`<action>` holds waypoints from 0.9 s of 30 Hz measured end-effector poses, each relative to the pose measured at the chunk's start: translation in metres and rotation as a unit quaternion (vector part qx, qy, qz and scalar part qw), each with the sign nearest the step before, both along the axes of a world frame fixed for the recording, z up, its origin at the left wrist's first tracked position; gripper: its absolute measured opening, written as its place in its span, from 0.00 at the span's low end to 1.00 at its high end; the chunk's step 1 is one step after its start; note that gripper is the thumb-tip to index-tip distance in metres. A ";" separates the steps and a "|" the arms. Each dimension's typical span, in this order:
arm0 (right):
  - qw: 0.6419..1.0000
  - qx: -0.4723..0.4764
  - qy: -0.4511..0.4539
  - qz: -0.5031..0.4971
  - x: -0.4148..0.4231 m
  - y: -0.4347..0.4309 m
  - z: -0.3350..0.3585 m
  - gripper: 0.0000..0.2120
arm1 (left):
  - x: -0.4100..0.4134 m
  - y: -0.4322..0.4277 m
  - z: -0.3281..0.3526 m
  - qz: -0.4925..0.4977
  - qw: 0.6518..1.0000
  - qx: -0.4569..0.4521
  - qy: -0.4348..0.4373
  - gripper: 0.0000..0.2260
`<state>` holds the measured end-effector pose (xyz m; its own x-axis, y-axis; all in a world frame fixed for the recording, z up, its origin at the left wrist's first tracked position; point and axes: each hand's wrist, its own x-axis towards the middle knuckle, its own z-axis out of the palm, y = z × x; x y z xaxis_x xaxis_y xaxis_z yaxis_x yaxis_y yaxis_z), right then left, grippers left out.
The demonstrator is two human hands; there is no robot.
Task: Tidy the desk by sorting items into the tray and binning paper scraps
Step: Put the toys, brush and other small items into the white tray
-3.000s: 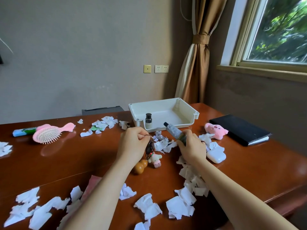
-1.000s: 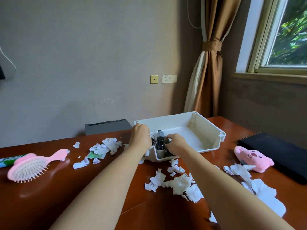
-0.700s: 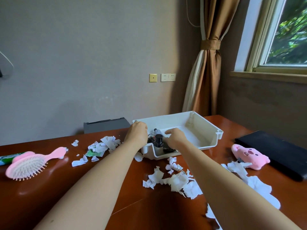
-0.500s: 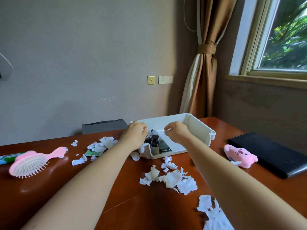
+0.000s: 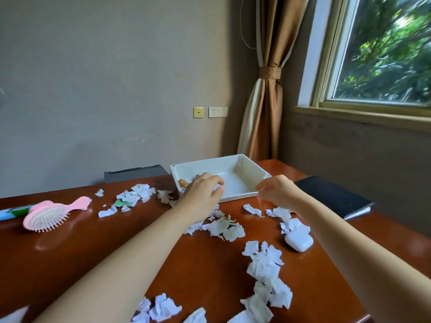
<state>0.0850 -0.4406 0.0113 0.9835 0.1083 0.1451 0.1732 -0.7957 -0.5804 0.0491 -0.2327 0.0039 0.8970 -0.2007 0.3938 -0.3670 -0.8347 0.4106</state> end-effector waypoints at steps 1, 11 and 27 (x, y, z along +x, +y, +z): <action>1.000 -0.007 0.005 -0.007 -0.005 -0.009 -0.004 0.09 | -0.006 -0.006 -0.002 -0.008 1.000 -0.001 0.007 0.13; 0.995 -0.013 -0.013 -0.100 -0.032 -0.083 -0.057 0.14 | -0.042 -0.082 -0.044 -0.084 0.988 0.015 0.130 0.16; 0.971 -0.099 -0.158 -0.152 -0.007 -0.096 -0.097 0.22 | -0.027 -0.142 -0.081 -0.088 0.987 0.100 0.085 0.23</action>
